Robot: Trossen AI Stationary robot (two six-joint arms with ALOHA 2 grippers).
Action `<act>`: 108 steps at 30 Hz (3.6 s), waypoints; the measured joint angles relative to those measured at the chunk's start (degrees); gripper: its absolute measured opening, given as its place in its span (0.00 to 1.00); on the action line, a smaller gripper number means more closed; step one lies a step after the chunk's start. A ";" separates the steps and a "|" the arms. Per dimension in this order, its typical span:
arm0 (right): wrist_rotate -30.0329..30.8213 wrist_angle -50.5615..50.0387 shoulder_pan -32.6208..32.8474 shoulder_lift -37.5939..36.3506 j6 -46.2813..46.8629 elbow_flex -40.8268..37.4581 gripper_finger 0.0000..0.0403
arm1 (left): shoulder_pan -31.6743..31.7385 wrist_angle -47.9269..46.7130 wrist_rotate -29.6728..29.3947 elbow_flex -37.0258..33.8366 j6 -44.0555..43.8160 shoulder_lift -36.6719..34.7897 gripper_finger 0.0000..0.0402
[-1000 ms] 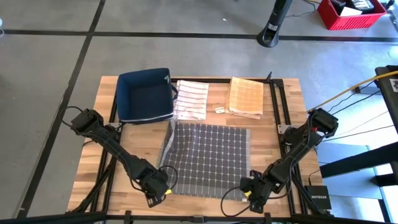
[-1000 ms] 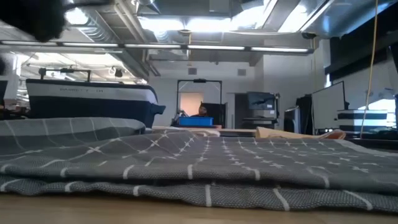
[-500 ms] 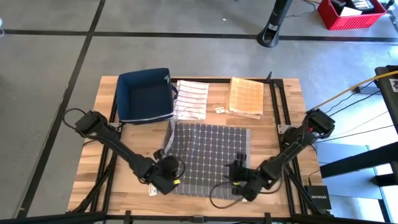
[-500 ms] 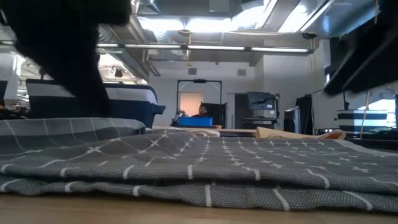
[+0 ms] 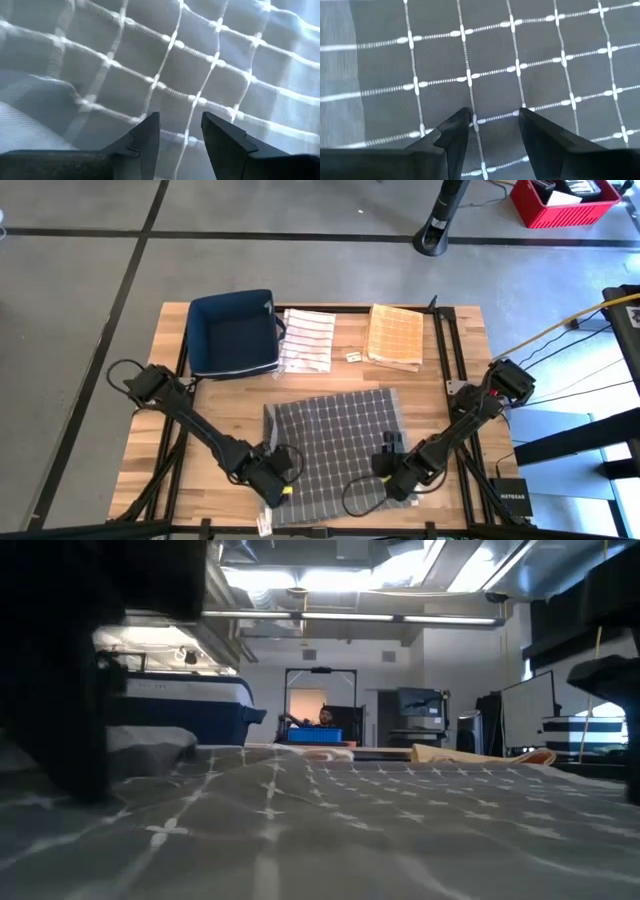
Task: Fold towel
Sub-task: Fold the gray towel
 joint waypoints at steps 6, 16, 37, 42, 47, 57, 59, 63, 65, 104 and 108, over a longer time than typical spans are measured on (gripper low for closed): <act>7.06 5.46 2.51 0.43 -0.27 -0.36 0.41 | 2.49 -13.57 -11.86 9.77 15.03 -5.53 0.35; 9.22 7.02 2.56 2.03 -1.56 -0.18 0.41 | 16.37 -25.65 -13.84 5.65 28.32 -3.63 0.35; 9.54 3.18 2.40 3.16 6.52 -0.26 0.41 | 11.18 -44.79 -4.03 0.39 10.53 -7.43 0.35; 9.31 3.95 1.38 3.23 5.28 -0.24 0.41 | 10.44 -34.60 -5.42 0.63 14.43 -9.95 0.35; 9.09 3.85 1.28 3.16 4.48 -0.22 0.41 | 6.27 -25.73 -2.93 2.57 12.22 -12.77 0.35; 7.60 -1.44 1.33 0.99 1.62 3.95 0.41 | -6.07 -6.57 -1.80 1.66 2.58 -4.46 0.35; 9.26 -1.05 1.38 -0.78 -0.27 5.25 0.41 | -7.16 -3.94 -1.28 1.68 1.47 -1.85 0.35; 12.11 -3.00 0.12 -1.45 -4.84 5.14 0.41 | -7.37 -4.48 1.96 1.83 -0.28 2.56 0.35; 12.80 -5.09 -1.84 -1.46 -5.95 5.10 0.41 | -7.22 -6.12 4.77 2.07 -1.72 3.32 0.35; 0.28 -8.77 -9.76 -15.38 -6.86 2.19 0.41 | -9.13 -2.75 6.10 5.27 -0.49 -4.96 0.35; 6.97 -3.63 -0.39 -13.62 -2.48 2.21 0.41 | -12.58 -2.84 7.71 7.19 -4.47 -3.76 0.35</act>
